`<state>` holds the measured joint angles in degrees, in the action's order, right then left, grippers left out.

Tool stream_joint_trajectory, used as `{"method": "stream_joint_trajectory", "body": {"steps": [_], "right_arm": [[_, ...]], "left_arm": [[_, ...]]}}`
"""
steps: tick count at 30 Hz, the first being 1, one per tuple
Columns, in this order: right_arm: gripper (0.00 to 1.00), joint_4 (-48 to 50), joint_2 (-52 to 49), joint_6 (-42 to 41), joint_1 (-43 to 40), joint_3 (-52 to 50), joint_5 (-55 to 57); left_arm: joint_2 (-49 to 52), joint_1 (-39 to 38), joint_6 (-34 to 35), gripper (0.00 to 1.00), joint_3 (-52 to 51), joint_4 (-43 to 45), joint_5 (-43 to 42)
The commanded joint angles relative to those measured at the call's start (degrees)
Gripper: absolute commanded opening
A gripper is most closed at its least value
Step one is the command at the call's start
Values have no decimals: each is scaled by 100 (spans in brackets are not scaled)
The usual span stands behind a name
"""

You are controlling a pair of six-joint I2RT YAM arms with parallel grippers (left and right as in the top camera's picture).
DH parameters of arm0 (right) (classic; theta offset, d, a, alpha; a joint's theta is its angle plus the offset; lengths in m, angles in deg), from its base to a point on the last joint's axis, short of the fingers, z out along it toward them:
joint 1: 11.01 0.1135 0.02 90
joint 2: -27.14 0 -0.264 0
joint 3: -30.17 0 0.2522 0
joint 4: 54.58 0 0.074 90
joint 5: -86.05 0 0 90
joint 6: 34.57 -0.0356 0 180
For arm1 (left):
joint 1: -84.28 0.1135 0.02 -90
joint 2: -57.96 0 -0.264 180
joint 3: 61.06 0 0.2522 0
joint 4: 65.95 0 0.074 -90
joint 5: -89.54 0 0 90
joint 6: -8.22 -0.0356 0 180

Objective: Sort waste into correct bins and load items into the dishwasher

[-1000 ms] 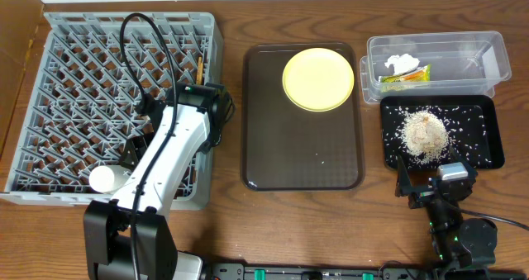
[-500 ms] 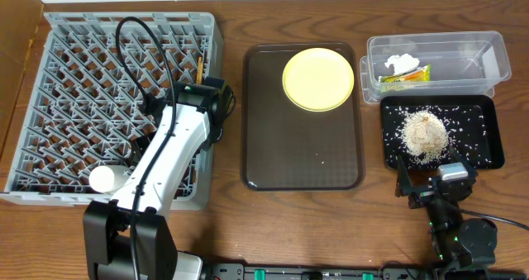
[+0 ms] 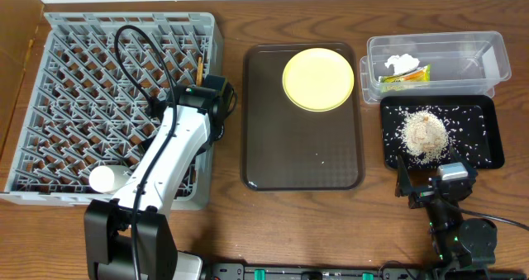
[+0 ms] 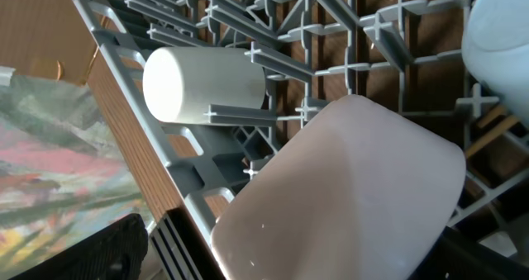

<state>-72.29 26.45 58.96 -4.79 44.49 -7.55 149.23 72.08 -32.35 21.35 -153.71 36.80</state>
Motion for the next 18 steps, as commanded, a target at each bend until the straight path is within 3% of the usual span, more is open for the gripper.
{"method": "stream_joint_trajectory", "body": {"steps": [1,7,13,18], "right_arm": [[99,2,20,-70,-15,-24,13],[99,2,20,-70,-15,-24,13],[99,2,20,-70,-15,-24,13],[99,2,20,-70,-15,-24,13]], "left_arm": [[-68,114,-114,98,-61,28,212],[-68,216,-225,98,-61,269,-111],[-74,216,-1681,98,-46,986,-1567],[-197,214,-2109,98,-9,942,-1759]]}}
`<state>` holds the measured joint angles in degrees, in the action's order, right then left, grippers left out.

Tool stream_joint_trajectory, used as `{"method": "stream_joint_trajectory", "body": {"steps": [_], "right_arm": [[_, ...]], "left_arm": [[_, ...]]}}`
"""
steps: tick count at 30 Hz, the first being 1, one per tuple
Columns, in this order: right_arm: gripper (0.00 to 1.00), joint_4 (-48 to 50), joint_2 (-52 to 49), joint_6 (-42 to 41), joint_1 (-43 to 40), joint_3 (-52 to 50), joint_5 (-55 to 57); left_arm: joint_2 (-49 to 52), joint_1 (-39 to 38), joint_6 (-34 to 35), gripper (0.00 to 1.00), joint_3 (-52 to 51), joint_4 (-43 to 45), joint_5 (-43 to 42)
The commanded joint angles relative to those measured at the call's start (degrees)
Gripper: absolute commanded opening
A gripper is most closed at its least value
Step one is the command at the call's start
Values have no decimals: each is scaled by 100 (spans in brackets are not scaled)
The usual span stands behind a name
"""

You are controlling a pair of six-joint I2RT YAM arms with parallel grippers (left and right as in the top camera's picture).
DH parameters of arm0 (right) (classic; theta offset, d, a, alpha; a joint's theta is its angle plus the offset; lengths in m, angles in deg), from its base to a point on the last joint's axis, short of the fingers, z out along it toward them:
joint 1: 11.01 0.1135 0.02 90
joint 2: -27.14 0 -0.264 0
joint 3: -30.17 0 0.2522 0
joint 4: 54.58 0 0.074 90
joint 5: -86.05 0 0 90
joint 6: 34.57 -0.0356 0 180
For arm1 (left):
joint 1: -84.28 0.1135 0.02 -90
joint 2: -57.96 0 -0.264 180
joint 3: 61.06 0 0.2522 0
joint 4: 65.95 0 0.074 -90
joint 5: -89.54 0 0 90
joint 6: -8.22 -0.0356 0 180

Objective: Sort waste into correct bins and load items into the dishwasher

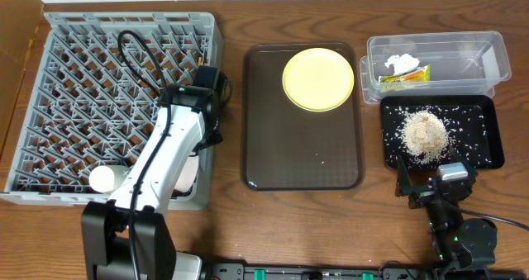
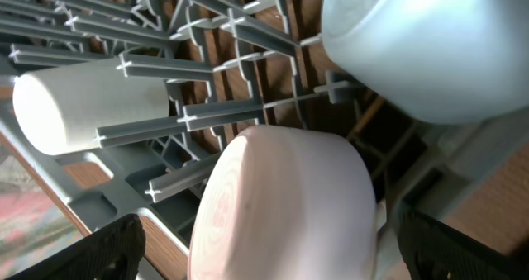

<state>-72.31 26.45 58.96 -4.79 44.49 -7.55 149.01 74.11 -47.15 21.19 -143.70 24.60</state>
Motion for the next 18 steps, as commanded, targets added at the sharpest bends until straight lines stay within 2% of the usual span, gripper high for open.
{"method": "stream_joint_trajectory", "body": {"steps": [1,6,10,13,15,18], "right_arm": [[99,4,20,-70,-15,-24,13],[99,4,20,-70,-15,-24,13],[99,4,20,-70,-15,-24,13],[99,4,20,-70,-15,-24,13],[99,4,20,-70,-15,-24,13],[99,4,20,-70,-15,-24,13]], "left_arm": [[-249,7,-769,98,66,-61,-664],[-855,-214,-1287,98,487,85,-990],[-1320,-568,-2135,98,595,992,-2264],[-1283,-885,-2498,88,590,1869,-2938],[-1058,-1054,-2518,84,590,2345,-2962],[-459,-1163,-2498,74,605,2964,-3274]]}}
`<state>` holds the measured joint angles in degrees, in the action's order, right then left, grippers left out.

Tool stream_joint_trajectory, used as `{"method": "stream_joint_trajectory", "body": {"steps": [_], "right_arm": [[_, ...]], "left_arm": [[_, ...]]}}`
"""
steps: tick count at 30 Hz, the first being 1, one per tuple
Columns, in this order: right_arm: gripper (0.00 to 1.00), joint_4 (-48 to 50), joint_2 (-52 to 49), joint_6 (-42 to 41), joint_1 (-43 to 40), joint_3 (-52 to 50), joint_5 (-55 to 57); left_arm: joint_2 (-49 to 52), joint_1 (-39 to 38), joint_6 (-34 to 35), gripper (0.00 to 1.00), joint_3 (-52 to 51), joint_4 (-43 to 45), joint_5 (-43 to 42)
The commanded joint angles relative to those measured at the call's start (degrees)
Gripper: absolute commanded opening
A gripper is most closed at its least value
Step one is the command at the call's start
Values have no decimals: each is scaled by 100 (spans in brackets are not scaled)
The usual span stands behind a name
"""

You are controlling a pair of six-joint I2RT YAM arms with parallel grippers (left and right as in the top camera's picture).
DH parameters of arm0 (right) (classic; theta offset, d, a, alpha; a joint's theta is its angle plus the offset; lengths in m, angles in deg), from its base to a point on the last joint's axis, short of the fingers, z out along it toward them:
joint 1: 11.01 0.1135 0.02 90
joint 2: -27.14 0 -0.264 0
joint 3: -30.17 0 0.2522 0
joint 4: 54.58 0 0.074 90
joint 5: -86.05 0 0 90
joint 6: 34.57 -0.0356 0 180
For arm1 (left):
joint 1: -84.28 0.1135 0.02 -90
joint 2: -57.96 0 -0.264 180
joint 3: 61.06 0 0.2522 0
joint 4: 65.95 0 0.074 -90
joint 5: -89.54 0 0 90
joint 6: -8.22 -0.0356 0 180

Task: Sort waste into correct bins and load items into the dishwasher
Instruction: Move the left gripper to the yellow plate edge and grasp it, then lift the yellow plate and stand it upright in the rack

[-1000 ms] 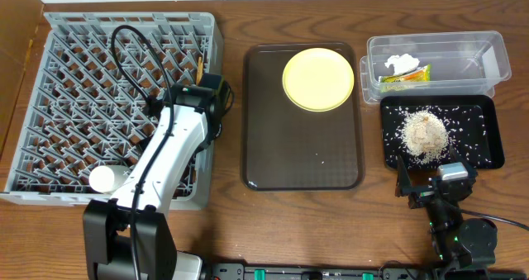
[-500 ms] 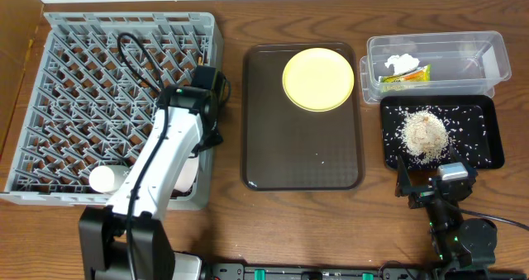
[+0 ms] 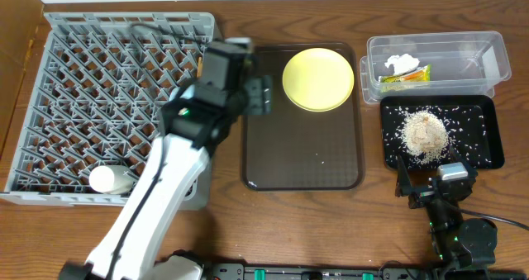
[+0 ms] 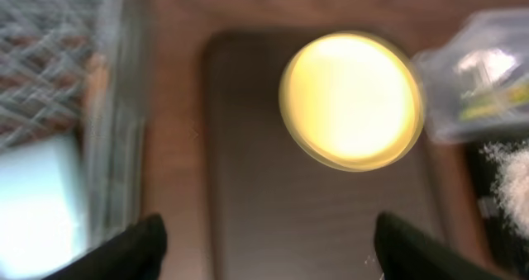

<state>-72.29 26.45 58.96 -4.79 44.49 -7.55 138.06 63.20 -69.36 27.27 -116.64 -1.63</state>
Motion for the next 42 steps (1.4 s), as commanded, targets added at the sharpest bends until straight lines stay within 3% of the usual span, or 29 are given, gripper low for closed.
{"method": "stream_joint_trajectory", "body": {"steps": [1,8,15,18,23,32,33,35,37,42], "right_arm": [[99,2,20,-70,-15,-24,13],[99,2,20,-70,-15,-24,13],[99,2,20,-70,-15,-24,13],[99,2,20,-70,-15,-24,13],[99,2,20,-70,-15,-24,13],[99,2,20,-70,-15,-24,13],[99,2,20,-70,-15,-24,13],[99,2,20,-70,-15,-24,13],[99,2,20,-70,-15,-24,13],[99,2,20,-70,-15,-24,13]], "left_arm": [[848,-74,-212,73,20,380,-778],[2573,-48,752,73,337,1213,-1381],[3630,-48,1705,72,348,2079,-1473],[4006,-48,2122,63,348,2299,-1646],[4089,-55,2133,45,345,2264,-1899],[4087,-50,2059,19,345,1130,-1893],[4085,-48,2013,12,345,988,-1897],[4076,-42,1742,8,348,654,-1895],[4072,-33,1539,8,345,339,-1893],[4072,50,1530,49,345,326,-1897]]}}
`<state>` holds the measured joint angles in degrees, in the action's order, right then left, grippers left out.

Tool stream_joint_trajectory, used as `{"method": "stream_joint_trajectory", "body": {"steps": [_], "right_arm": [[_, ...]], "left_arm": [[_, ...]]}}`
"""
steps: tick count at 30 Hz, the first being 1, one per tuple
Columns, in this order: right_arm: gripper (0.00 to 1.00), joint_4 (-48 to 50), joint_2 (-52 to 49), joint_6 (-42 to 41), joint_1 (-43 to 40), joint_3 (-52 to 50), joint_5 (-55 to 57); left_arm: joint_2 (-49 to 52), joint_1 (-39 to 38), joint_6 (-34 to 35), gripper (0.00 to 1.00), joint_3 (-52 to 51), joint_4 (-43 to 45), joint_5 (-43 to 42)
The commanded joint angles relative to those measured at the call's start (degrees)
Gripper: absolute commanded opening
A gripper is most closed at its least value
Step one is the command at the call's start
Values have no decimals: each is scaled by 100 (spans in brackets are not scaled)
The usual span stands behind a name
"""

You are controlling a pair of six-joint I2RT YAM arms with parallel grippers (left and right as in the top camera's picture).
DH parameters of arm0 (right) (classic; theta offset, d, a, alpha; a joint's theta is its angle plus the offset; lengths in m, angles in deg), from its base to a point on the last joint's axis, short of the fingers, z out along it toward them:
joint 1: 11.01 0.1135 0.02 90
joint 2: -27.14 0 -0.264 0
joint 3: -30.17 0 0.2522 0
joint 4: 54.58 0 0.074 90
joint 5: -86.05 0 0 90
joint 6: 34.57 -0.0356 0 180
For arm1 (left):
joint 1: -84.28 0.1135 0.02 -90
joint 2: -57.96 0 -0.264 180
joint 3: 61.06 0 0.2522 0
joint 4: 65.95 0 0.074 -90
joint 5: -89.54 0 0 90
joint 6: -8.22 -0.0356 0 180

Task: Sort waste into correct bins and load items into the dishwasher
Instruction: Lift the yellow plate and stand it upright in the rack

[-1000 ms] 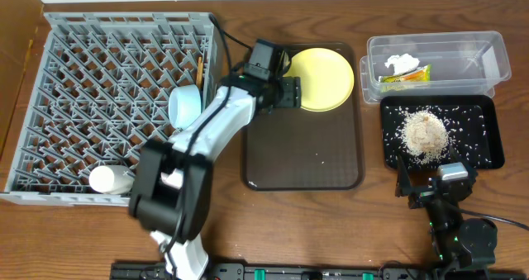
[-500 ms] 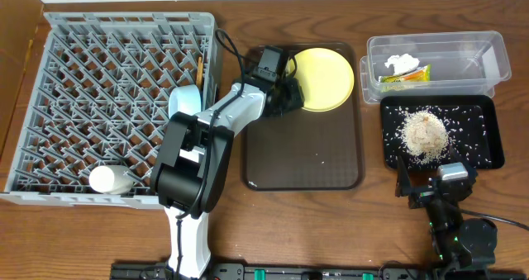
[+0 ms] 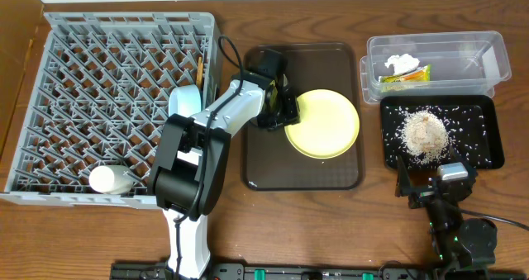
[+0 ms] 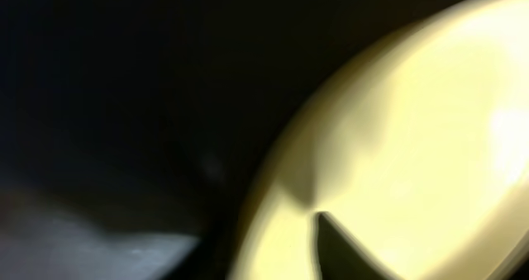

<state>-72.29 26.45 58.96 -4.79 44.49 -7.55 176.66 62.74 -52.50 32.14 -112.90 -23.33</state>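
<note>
The yellow plate (image 3: 326, 123) lies over the right half of the brown tray (image 3: 273, 168). My left gripper (image 3: 281, 112) is at the plate's left rim and looks shut on it. The left wrist view is blurred: the plate (image 4: 430, 140) fills the right side, with one dark fingertip (image 4: 335, 251) lying on its surface. The grey dish rack (image 3: 83, 32) at the left holds a white cup (image 3: 107, 179) and a light blue bowl (image 3: 185, 101). My right gripper (image 3: 407, 185) rests near the front edge at the right; its jaws cannot be made out.
A clear bin (image 3: 434, 57) with wrappers stands at the back right. In front of it a black tray (image 3: 475, 148) holds a heap of food scraps. A thin wooden stick (image 3: 199, 69) lies at the rack's right edge.
My left gripper was above the tray's back left corner, apart from the plate. Now it is at the plate's left rim, and the plate sits nearer the tray's front right.
My left gripper was low in the rack's front right corner beside a pink dish and the white cup, then a little farther back beside the blue bowl. Then it was raised over the tray's edge, looking at the plate. Now it grips the shifted plate.
</note>
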Motion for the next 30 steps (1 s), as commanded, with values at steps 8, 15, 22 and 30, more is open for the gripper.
{"method": "stream_joint_trajectory", "body": {"steps": [8,15,22,30], "right_arm": [[99,2,20,-70,-15,-24,13],[99,2,20,-70,-15,-24,13],[99,2,20,-70,-15,-24,13],[99,2,20,-70,-15,-24,13]], "left_arm": [[212,149,-323,61,-164,262,227],[219,149,-1615,49,-459,155,-133],[219,149,-1991,19,-686,164,-140],[39,369,-2387,8,-459,-188,-1266]]}}
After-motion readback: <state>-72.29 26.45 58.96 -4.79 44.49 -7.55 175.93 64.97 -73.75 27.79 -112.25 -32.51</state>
